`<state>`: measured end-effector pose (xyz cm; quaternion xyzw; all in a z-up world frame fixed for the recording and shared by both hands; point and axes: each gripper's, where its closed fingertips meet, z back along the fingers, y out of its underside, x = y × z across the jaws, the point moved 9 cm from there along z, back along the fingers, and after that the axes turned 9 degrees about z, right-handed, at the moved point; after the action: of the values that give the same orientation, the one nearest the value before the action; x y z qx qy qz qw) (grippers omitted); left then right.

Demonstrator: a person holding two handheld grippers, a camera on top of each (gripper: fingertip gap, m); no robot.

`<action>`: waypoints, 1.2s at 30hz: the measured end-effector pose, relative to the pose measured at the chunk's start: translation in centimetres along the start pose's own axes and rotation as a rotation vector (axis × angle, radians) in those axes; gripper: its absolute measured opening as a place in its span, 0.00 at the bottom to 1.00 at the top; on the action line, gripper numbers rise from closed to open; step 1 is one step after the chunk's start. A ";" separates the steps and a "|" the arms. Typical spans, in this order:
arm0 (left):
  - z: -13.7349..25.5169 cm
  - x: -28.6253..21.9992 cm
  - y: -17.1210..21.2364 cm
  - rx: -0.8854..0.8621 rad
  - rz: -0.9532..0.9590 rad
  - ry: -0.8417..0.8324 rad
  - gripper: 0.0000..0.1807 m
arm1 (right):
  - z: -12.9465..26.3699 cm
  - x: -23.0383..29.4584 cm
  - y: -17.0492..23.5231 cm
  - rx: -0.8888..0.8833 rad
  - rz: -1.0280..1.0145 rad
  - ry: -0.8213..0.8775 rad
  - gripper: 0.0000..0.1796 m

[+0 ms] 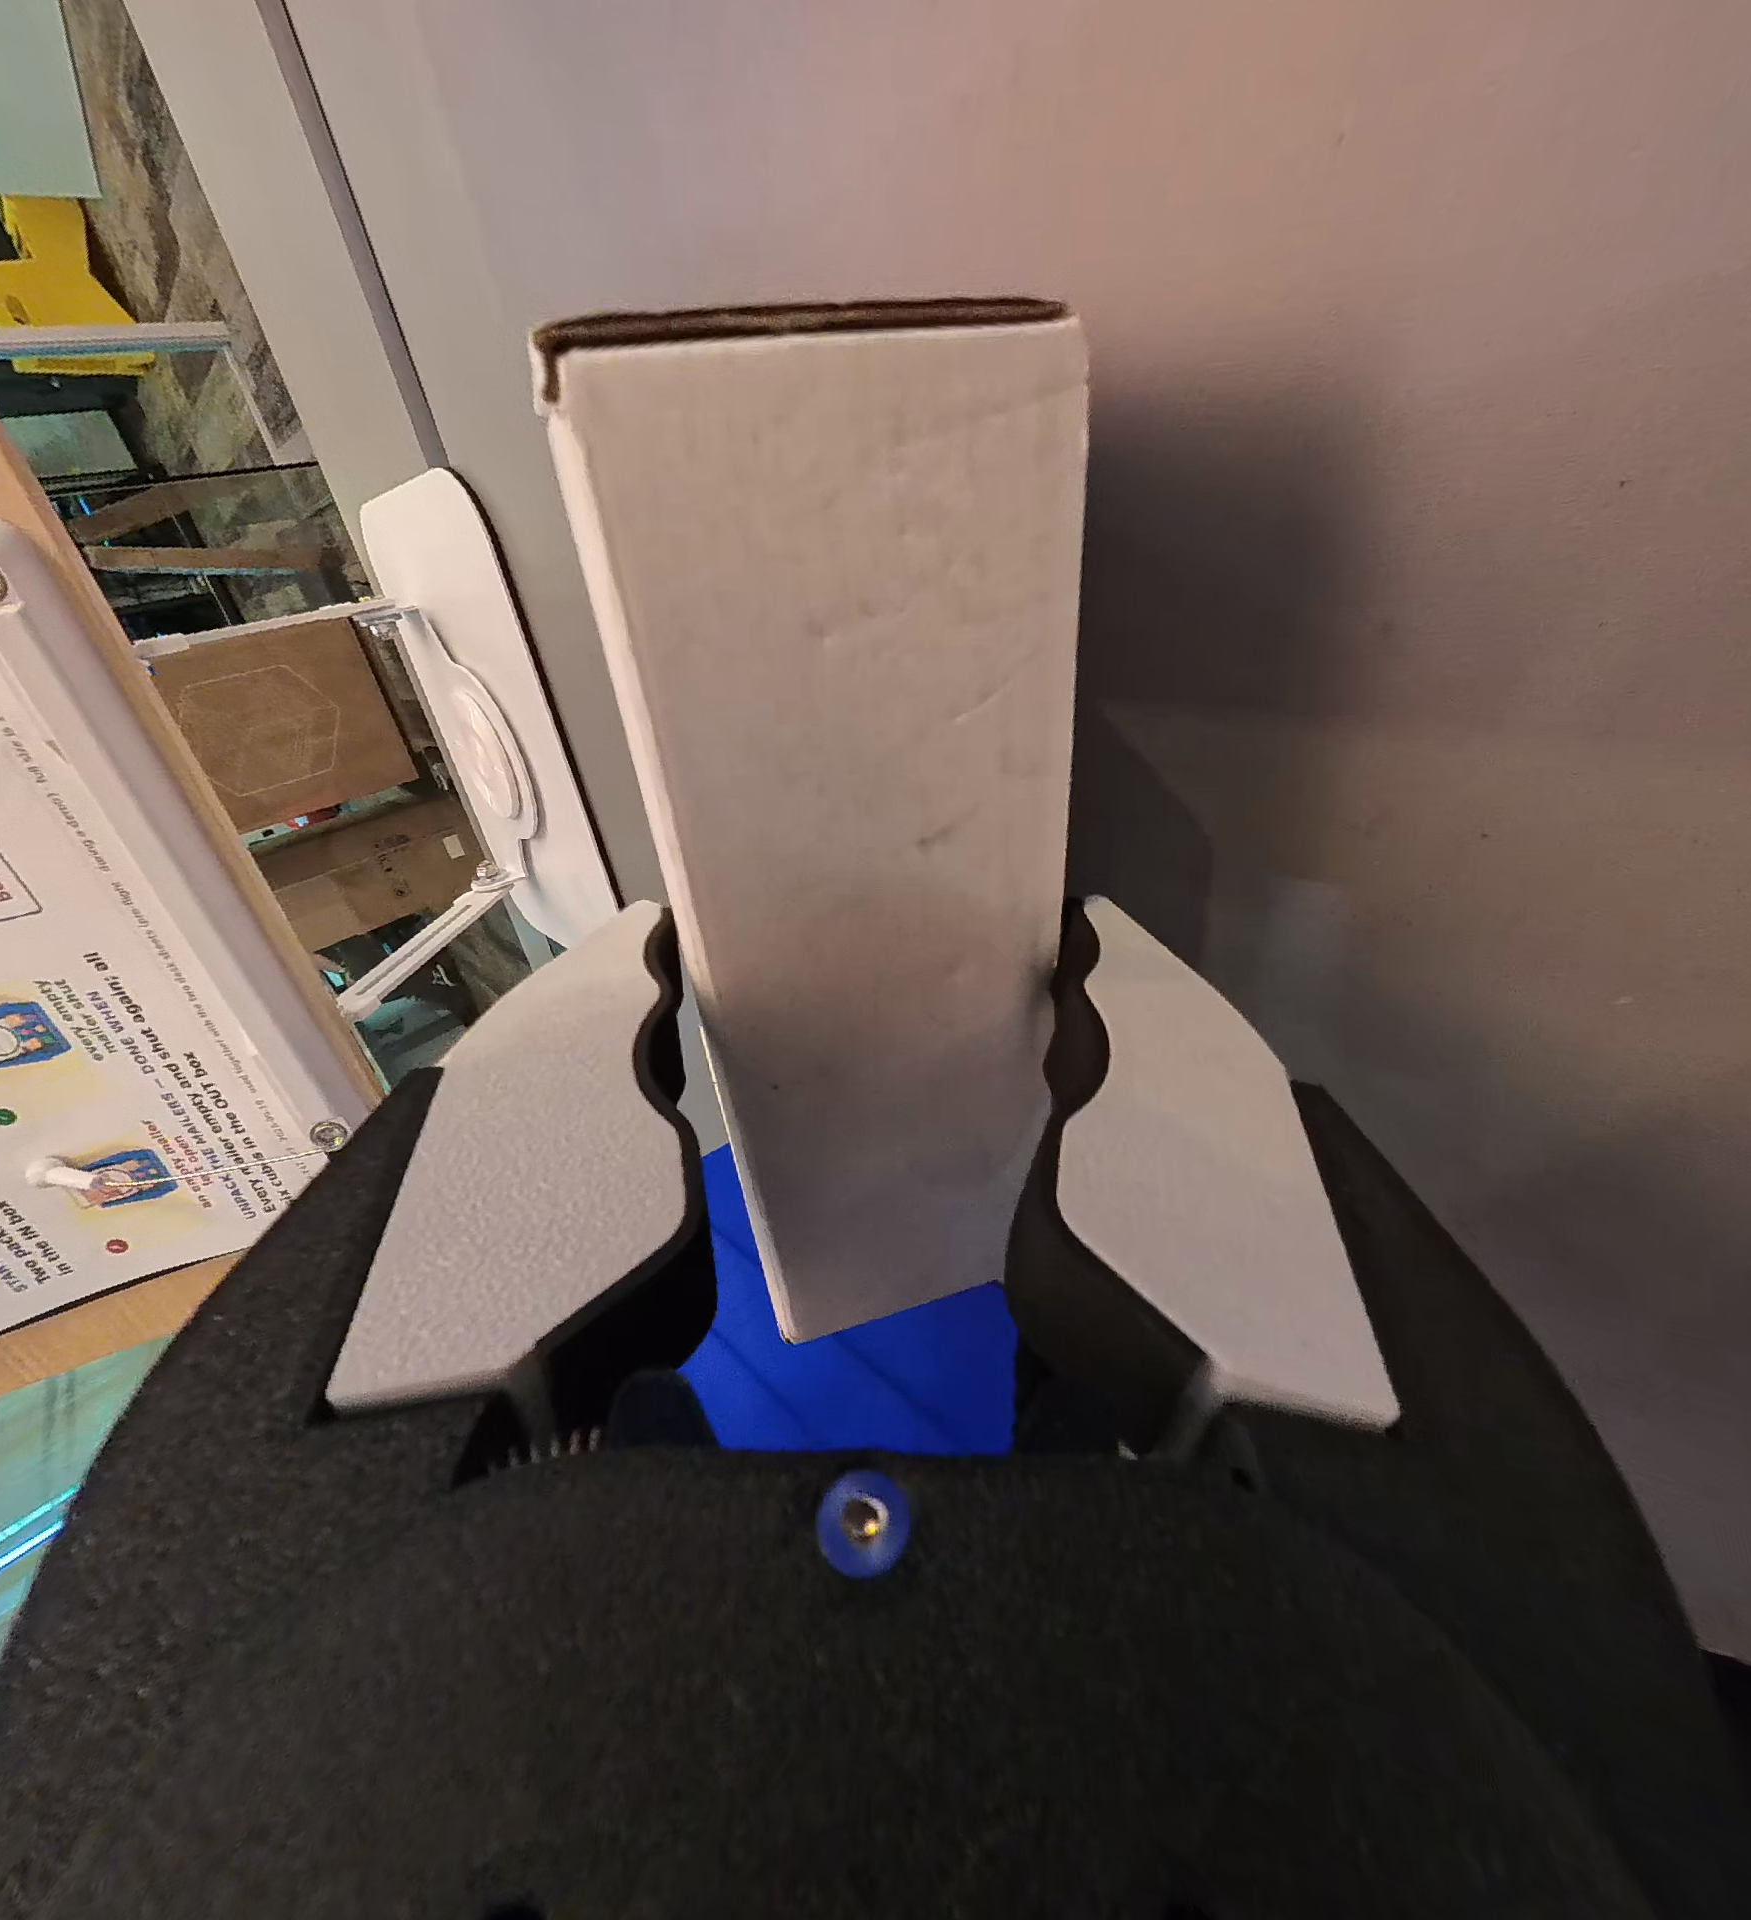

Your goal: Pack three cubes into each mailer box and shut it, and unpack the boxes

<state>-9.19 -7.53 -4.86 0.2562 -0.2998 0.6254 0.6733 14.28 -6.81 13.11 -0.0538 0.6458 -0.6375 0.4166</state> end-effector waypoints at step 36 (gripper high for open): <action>0.4 7.1 4.6 -0.076 0.094 0.730 0.37 | -7.6 18.1 3.0 0.007 0.088 -0.179 0.46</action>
<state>-13.52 -2.49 0.43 -0.0229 -0.0744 0.6943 0.7155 -0.68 -11.24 0.83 -0.0806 0.6054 -0.6135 0.5006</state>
